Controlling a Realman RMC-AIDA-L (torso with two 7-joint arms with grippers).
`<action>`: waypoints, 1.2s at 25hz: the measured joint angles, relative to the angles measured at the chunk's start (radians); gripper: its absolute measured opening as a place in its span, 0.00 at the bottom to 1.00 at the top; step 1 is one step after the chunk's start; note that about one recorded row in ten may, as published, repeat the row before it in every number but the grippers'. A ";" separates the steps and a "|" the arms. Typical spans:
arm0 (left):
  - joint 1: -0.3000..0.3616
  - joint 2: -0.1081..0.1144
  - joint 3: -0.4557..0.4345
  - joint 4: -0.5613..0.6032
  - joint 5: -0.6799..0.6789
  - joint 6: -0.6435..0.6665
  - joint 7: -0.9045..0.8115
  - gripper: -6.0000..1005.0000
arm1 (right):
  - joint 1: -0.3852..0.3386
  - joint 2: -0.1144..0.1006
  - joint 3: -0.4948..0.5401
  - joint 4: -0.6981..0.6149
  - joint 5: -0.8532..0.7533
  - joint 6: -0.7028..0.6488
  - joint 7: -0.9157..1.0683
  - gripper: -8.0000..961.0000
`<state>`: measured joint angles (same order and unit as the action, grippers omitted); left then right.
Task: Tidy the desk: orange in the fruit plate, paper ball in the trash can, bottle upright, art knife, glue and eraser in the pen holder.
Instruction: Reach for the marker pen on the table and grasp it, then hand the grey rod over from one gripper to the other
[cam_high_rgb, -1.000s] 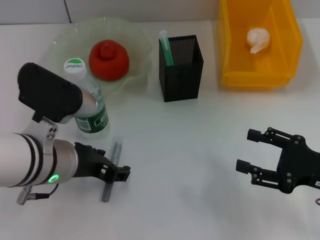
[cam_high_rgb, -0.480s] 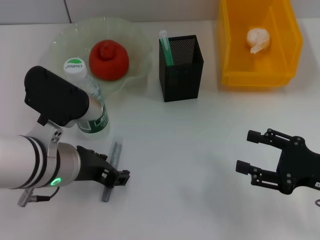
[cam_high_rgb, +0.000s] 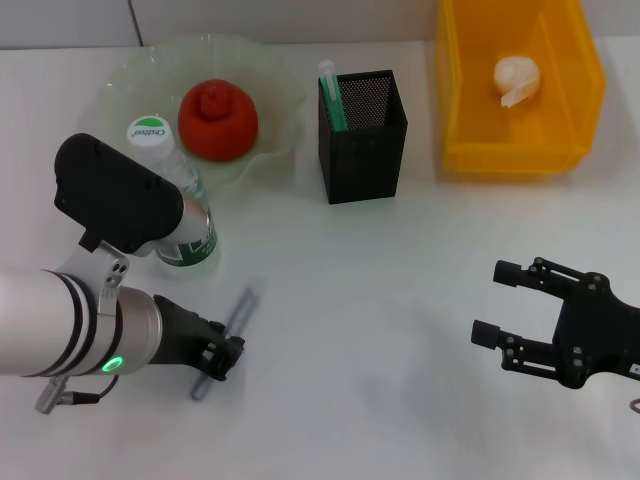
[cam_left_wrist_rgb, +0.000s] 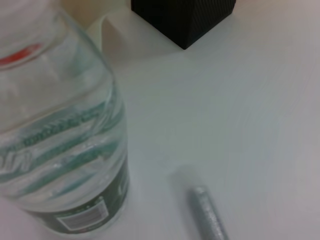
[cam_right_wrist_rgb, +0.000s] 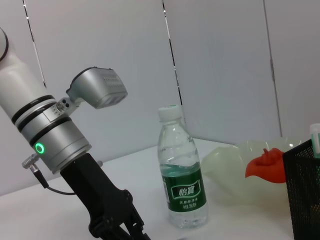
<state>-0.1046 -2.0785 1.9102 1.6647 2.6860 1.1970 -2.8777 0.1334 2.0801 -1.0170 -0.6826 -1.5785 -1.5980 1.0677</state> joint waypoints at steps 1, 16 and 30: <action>-0.003 0.000 0.001 0.000 0.000 0.004 0.000 0.38 | 0.000 0.000 0.000 0.000 0.000 0.000 0.001 0.79; -0.039 0.005 0.018 -0.007 0.008 0.046 0.010 0.13 | -0.007 -0.001 0.063 -0.012 0.011 -0.068 0.031 0.78; 0.057 0.007 0.001 0.212 -0.180 -0.070 0.191 0.13 | 0.040 -0.020 0.413 0.110 0.012 -0.319 0.145 0.77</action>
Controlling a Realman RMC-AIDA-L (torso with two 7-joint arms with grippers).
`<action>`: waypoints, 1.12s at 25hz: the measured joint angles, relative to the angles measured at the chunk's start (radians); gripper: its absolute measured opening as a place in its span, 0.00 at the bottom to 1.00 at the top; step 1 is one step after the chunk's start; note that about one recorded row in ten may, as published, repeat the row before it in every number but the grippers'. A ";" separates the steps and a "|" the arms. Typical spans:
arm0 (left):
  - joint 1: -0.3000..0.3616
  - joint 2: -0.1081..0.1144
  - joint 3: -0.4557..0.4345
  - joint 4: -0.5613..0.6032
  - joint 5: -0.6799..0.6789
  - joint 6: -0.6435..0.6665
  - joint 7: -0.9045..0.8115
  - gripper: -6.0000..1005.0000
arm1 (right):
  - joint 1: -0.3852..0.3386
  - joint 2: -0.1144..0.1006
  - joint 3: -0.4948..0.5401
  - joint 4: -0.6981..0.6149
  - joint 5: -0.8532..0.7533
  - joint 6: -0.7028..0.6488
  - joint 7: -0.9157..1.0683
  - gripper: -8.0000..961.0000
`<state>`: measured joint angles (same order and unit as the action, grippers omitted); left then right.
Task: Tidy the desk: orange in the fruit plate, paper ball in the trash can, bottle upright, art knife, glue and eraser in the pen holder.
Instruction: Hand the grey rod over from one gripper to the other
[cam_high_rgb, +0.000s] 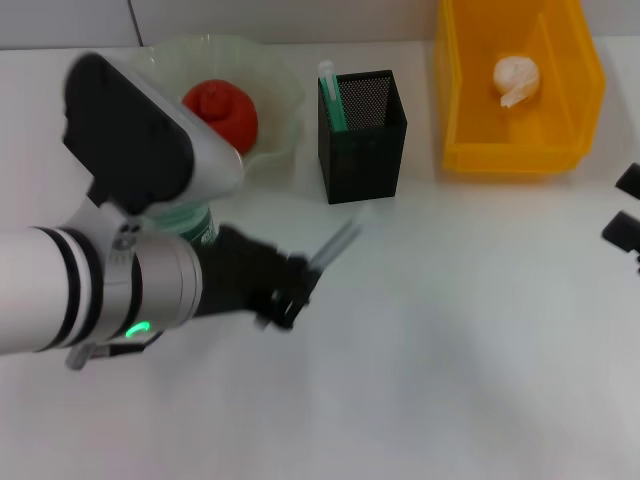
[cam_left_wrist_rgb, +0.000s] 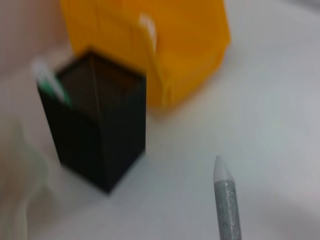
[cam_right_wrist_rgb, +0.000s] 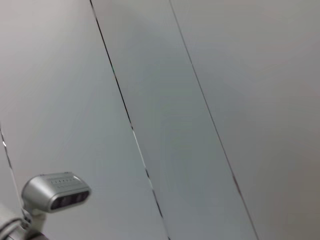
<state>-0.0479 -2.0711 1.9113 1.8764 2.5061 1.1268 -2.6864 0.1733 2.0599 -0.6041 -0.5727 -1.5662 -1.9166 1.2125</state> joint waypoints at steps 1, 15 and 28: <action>0.022 0.001 0.002 0.008 -0.028 -0.053 0.035 0.13 | 0.006 -0.007 0.008 0.019 0.000 -0.016 0.016 0.77; 0.159 0.002 0.041 -0.173 -0.766 -0.369 0.930 0.13 | 0.103 -0.009 0.015 0.163 -0.004 -0.045 0.077 0.77; 0.104 0.002 0.047 -0.299 -0.923 -0.354 1.087 0.13 | 0.185 0.016 -0.004 0.180 -0.021 0.025 0.059 0.76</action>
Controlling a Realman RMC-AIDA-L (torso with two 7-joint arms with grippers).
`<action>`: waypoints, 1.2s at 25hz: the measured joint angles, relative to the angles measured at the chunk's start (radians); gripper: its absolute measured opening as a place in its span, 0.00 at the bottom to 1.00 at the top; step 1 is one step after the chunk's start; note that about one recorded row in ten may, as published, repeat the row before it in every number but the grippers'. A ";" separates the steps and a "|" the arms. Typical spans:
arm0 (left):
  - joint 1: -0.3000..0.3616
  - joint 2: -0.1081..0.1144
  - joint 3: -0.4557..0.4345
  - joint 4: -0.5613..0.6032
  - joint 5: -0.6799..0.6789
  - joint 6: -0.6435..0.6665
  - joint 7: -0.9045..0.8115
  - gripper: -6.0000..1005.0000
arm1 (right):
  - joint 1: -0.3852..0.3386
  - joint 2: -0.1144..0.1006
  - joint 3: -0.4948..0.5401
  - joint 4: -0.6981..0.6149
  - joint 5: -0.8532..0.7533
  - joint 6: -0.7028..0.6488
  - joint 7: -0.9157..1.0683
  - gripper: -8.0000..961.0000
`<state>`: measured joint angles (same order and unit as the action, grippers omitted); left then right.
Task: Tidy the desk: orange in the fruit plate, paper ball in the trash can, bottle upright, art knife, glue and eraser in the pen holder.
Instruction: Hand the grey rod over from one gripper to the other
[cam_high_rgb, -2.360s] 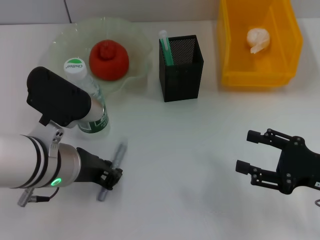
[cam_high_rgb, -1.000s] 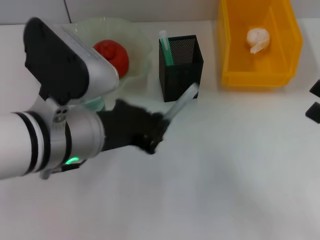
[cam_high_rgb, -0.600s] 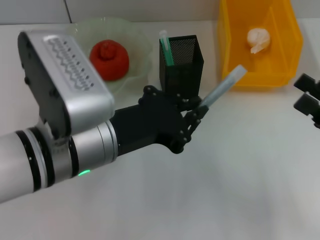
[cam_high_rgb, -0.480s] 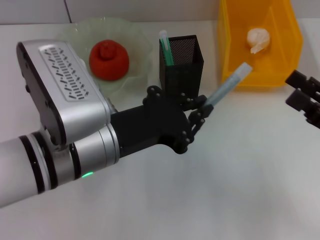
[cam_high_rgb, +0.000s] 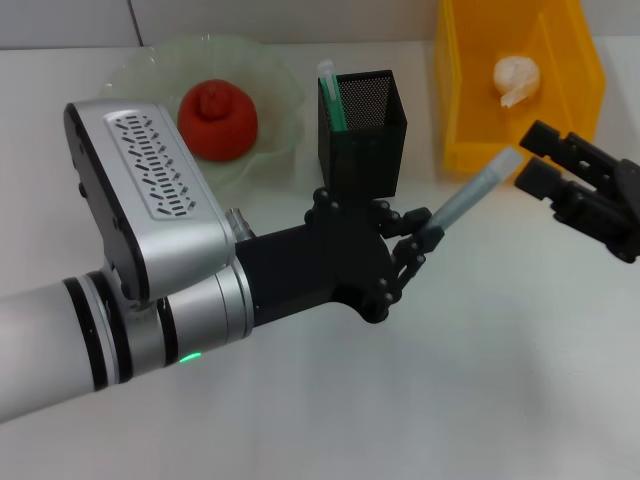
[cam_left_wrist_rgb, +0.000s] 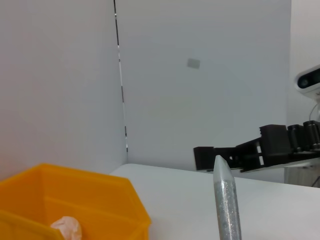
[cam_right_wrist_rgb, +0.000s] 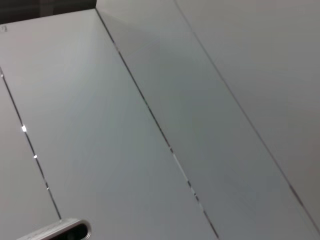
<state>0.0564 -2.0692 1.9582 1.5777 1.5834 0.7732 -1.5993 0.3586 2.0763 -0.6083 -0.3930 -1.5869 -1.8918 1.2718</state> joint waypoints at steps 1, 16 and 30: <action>-0.001 0.000 0.000 -0.004 -0.001 0.003 0.000 0.13 | 0.005 0.000 -0.007 0.000 -0.003 0.005 0.000 0.76; -0.020 -0.001 0.005 -0.021 -0.009 0.012 0.002 0.13 | 0.049 0.001 -0.149 -0.006 -0.007 0.082 0.015 0.63; -0.037 -0.001 -0.002 -0.050 -0.012 0.019 -0.008 0.14 | 0.031 0.006 -0.138 -0.009 0.009 0.064 -0.050 0.16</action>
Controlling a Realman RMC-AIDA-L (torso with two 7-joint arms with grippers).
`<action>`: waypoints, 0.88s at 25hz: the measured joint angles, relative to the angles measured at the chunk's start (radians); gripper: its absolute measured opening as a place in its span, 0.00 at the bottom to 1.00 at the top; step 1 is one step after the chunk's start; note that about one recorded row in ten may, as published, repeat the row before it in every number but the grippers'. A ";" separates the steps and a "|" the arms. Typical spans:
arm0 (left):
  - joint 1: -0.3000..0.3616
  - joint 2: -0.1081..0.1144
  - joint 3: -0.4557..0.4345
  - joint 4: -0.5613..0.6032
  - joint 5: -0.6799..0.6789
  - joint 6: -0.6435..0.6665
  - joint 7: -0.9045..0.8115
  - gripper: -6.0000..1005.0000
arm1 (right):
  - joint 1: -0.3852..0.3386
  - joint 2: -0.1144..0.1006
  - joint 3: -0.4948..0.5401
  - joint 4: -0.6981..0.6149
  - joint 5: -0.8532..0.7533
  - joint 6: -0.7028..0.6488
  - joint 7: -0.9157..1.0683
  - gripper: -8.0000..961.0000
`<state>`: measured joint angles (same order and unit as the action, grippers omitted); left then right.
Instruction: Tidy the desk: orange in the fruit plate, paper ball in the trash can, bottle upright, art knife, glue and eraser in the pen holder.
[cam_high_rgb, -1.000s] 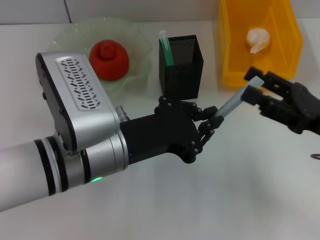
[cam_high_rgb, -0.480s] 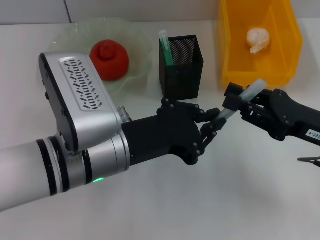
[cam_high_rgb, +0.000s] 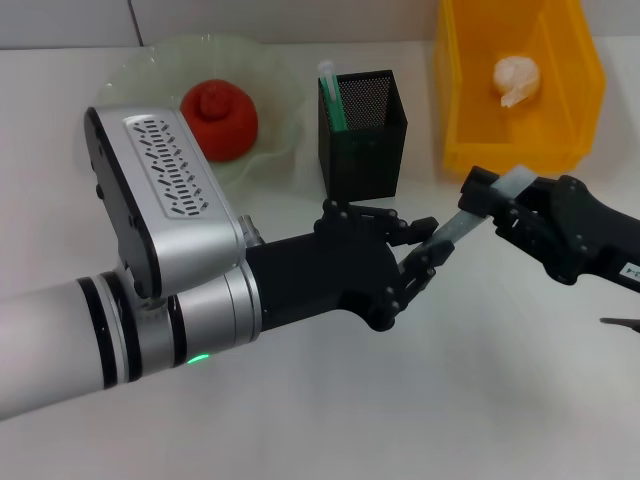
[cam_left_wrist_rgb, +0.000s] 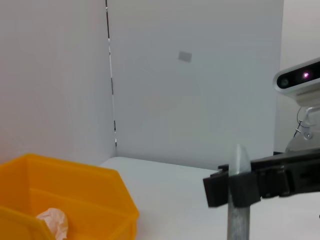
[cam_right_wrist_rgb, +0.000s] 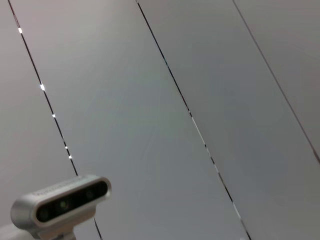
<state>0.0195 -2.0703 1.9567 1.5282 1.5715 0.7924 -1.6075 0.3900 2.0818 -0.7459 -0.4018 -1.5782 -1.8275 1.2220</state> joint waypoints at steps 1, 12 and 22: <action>0.000 0.000 0.000 -0.001 0.000 0.000 0.001 0.14 | -0.003 0.001 0.000 -0.001 0.008 -0.006 -0.002 0.16; 0.033 0.001 -0.049 -0.086 -0.168 0.093 0.201 0.45 | -0.032 -0.003 0.140 -0.101 0.053 0.002 -0.005 0.16; -0.040 0.000 -0.157 -0.466 -0.418 0.364 0.584 0.80 | 0.122 -0.001 0.213 -0.158 0.074 0.143 -0.060 0.15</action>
<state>-0.0205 -2.0702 1.7999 1.0626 1.1531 1.1565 -1.0238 0.5117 2.0813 -0.5331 -0.5601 -1.5037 -1.6842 1.1622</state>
